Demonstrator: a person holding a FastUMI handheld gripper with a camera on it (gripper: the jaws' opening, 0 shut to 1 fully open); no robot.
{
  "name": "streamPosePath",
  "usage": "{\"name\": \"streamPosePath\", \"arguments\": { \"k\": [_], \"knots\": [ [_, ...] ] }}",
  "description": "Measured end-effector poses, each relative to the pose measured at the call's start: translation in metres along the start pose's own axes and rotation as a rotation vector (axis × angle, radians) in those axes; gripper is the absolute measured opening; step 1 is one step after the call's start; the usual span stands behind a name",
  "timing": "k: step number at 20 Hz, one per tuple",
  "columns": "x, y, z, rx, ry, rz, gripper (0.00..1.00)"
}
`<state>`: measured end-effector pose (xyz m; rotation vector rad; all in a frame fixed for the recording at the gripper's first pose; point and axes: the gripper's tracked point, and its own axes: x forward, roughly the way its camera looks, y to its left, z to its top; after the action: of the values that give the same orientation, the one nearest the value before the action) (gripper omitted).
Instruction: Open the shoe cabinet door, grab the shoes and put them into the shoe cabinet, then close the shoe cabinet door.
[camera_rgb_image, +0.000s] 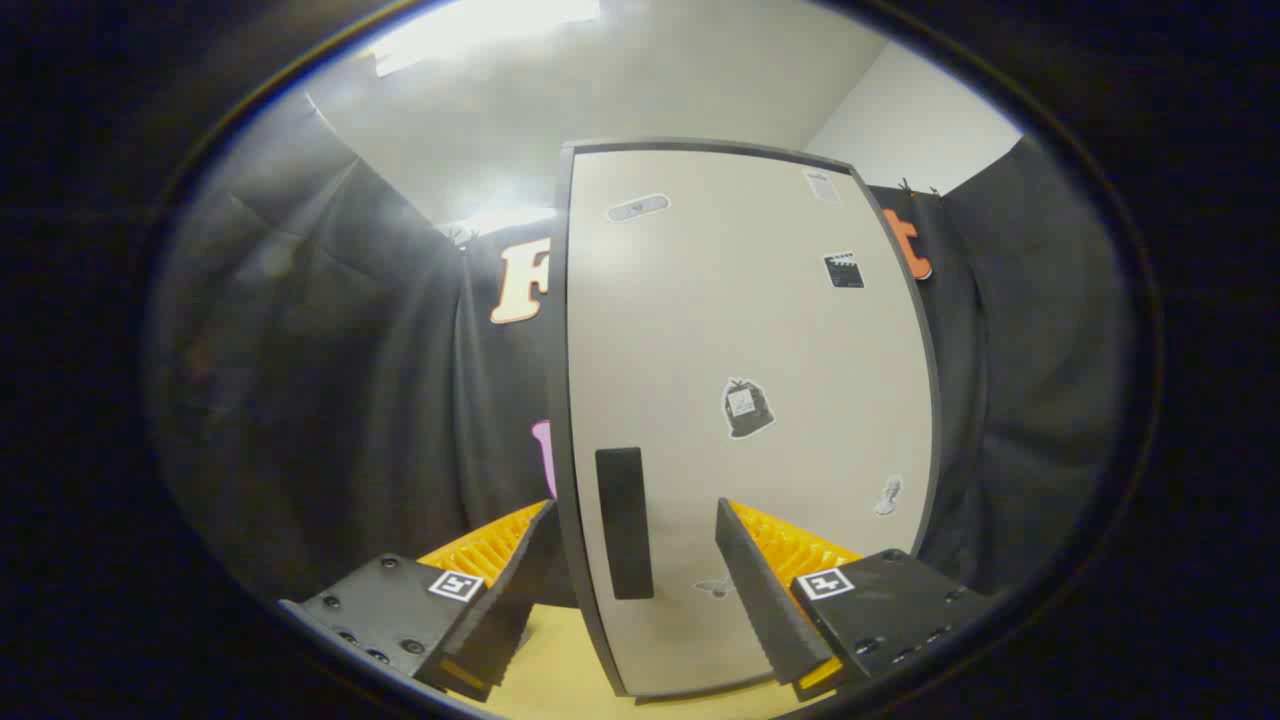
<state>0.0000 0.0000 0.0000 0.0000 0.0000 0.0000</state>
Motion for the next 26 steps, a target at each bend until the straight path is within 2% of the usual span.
{"name": "streamPosePath", "arguments": {
  "k": [3,11,26],
  "knots": [
    [0.008,0.002,-0.008,0.000,0.024,-0.002,0.95],
    [0.028,0.014,-0.018,0.002,0.041,0.006,0.81],
    [0.062,0.009,-0.046,-0.001,0.123,-0.027,0.81]
  ]
}}
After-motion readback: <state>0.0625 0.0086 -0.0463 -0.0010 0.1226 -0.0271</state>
